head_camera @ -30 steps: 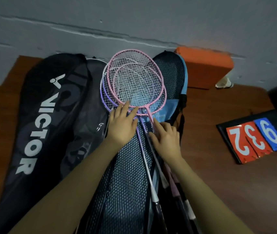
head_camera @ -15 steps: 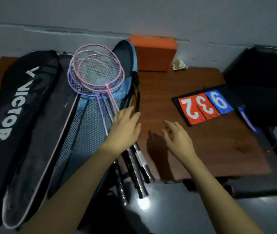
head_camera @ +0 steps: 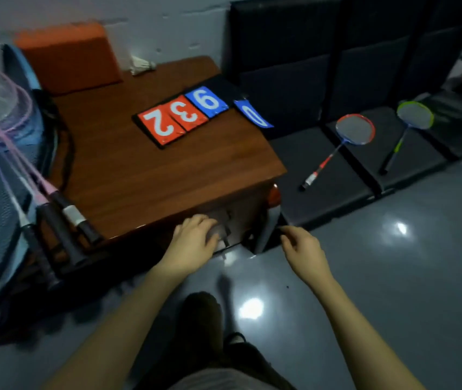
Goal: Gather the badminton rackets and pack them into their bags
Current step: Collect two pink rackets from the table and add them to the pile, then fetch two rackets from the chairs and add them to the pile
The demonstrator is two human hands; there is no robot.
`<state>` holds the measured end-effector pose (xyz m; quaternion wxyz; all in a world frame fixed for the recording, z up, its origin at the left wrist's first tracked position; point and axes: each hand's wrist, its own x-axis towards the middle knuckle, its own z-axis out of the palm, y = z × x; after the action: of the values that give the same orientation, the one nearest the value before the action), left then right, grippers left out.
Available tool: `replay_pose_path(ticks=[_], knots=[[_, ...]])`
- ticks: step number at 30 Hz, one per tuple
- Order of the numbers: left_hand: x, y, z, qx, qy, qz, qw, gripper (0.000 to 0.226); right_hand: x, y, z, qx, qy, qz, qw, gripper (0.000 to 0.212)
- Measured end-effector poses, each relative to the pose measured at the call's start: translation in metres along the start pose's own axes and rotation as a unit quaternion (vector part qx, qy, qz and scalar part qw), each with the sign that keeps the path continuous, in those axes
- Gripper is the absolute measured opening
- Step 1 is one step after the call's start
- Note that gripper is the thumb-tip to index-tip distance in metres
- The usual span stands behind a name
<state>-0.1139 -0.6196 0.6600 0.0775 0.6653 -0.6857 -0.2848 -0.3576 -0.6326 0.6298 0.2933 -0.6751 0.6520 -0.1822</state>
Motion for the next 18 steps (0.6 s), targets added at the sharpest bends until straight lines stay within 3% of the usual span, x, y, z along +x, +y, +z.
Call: replay_pose_path(ticks=[4, 7, 18], knots=[[0.017, 0.029, 0.059, -0.046, -0.082, -0.063, 0.994, 0.043, -0.02, 0.072, -0.004, 0.036, -0.054, 0.157, 0.986, 0.03], [0.036, 0.039, 0.095, -0.057, -0.124, -0.099, 0.986, 0.039, -0.019, 0.113, -0.011, 0.047, -0.079, 0.225, 0.97, 0.033], [0.174, 0.091, 0.155, -0.124, -0.187, -0.214, 0.951, 0.022, 0.096, 0.216, -0.071, 0.1, -0.078, 0.326, 0.937, 0.024]])
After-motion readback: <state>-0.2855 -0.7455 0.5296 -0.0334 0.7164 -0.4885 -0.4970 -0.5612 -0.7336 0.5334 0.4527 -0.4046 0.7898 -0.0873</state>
